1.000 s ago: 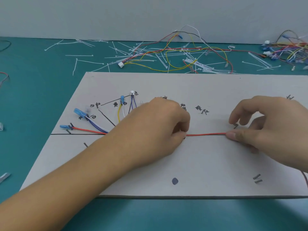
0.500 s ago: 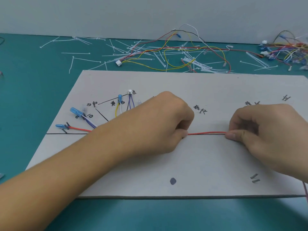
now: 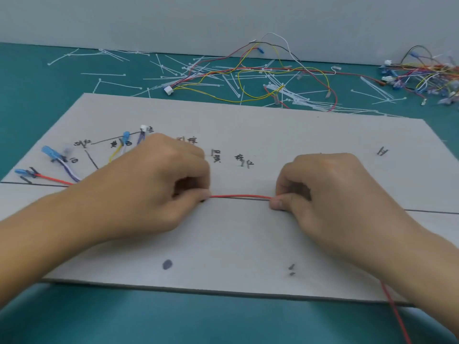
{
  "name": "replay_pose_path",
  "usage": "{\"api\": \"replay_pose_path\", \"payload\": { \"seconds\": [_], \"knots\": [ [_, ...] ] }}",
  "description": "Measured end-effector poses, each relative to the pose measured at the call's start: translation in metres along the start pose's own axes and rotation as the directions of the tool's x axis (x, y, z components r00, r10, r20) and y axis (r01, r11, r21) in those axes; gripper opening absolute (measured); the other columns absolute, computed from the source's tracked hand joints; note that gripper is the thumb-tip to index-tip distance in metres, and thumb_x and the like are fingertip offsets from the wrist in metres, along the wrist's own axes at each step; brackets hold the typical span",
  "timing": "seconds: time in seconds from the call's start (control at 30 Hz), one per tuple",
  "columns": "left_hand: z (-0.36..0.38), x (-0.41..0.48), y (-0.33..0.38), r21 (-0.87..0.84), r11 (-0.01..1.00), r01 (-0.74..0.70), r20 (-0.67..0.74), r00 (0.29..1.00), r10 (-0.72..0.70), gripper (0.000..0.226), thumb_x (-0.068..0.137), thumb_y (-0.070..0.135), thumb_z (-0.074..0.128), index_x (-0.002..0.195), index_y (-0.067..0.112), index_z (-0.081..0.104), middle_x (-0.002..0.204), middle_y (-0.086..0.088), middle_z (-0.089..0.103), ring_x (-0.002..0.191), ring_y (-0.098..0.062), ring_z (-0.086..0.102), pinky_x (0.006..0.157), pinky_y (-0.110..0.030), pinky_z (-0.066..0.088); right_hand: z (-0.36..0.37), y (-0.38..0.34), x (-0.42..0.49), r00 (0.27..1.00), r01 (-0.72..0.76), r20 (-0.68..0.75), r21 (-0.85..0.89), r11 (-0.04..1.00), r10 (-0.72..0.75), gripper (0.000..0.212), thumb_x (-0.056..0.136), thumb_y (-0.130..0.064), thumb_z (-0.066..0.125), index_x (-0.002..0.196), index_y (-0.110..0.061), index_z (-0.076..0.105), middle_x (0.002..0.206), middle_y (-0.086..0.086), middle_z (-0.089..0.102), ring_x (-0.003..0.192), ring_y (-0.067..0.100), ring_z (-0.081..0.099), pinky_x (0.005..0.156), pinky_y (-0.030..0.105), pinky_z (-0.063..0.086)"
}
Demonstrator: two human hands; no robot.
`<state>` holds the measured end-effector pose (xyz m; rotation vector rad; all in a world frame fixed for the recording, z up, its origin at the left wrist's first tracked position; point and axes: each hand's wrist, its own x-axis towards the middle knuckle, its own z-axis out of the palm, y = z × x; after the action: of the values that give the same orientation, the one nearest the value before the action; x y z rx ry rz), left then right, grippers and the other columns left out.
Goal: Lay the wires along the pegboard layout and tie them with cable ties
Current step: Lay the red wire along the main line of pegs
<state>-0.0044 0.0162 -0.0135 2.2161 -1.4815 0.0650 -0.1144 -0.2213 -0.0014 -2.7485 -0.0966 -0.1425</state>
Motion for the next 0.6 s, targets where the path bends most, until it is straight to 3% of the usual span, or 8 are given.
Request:
{"api": "replay_pose_path", "payload": {
  "seconds": [0.1,0.2,0.37,0.47,0.6],
  "knots": [
    [-0.009,-0.027,-0.019,0.024,0.997,0.068,-0.062,0.996,-0.066,0.013,0.084,0.016,0.073,0.071,0.02,0.071,0.066,0.01,0.057,0.059,-0.012,0.053,0.057,-0.028,0.043,0.012,-0.025,0.014,0.998,0.052,0.029,0.059,0.997,-0.054,0.017,0.091,-0.028,0.074,0.079,-0.02,0.065,0.078,-0.008,0.058,0.077,0.016,0.05,0.075,0.035,0.045],
    [-0.014,-0.045,-0.03,0.019,0.989,0.143,-0.123,0.983,-0.14,0.014,0.085,0.019,0.073,0.074,0.026,0.07,0.068,0.012,0.057,0.061,-0.013,0.056,0.059,-0.023,0.04,0.022,-0.037,0.024,0.997,0.054,0.041,0.114,0.992,-0.059,0.018,0.091,-0.028,0.074,0.083,-0.021,0.059,0.078,-0.008,0.056,0.079,0.017,0.053,0.073,0.036,0.05],
    [-0.015,-0.048,-0.031,0.008,0.978,0.21,-0.1,0.973,-0.208,0.013,0.084,0.029,0.069,0.075,0.035,0.063,0.075,0.015,0.058,0.066,-0.006,0.057,0.061,-0.011,0.039,0.01,-0.025,0.015,0.993,-0.11,0.082,0.331,0.937,0.087,0.017,0.082,-0.024,0.084,0.077,-0.024,0.067,0.069,-0.01,0.066,0.055,0.001,0.055,0.052,0.014,0.043],
    [-0.018,-0.045,-0.03,-0.009,0.971,0.238,-0.063,0.969,-0.238,0.011,0.082,0.035,0.066,0.075,0.04,0.059,0.078,0.02,0.06,0.068,0.0,0.058,0.062,-0.003,0.038,-0.003,-0.012,0.0,0.979,-0.177,0.161,0.373,0.911,0.124,0.015,0.083,-0.02,0.081,0.073,-0.026,0.072,0.053,-0.02,0.059,0.044,0.002,0.051,0.044,0.012,0.037],
    [-0.018,-0.039,-0.029,0.034,0.965,0.259,-0.04,0.965,-0.258,0.007,0.075,0.039,0.065,0.079,0.042,0.061,0.084,0.017,0.062,0.07,-0.005,0.056,0.062,-0.008,0.039,-0.017,0.008,-0.014,0.952,-0.294,0.215,0.452,0.842,0.217,0.014,0.085,-0.015,0.078,0.075,-0.024,0.075,0.046,-0.013,0.056,0.036,0.005,0.044,0.038,0.016,0.035]
  ]
}}
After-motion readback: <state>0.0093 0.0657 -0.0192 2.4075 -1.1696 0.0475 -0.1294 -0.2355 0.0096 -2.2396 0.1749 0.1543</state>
